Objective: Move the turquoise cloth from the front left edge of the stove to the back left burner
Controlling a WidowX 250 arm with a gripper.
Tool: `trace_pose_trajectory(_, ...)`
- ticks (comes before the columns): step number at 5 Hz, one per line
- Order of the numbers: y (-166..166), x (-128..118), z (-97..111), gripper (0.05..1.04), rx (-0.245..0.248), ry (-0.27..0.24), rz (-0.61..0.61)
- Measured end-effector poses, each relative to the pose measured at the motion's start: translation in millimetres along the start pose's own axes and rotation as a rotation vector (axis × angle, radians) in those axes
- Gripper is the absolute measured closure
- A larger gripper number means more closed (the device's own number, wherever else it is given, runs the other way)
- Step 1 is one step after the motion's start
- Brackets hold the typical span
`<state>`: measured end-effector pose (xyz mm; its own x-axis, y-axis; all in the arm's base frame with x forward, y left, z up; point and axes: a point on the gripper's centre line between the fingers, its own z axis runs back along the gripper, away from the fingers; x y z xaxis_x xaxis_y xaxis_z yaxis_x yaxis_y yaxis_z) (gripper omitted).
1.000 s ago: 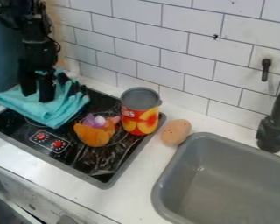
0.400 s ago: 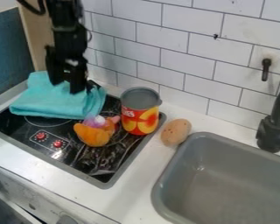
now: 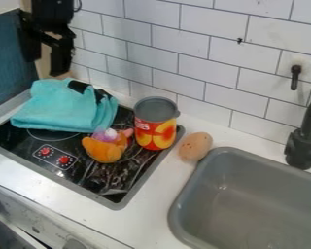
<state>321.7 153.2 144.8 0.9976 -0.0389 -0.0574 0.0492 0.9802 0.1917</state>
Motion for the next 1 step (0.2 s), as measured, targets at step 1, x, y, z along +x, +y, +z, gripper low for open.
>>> trace_pose_trajectory(1,-10.4,-31.4,-2.5,0.083,-0.004,0.066,0.031)
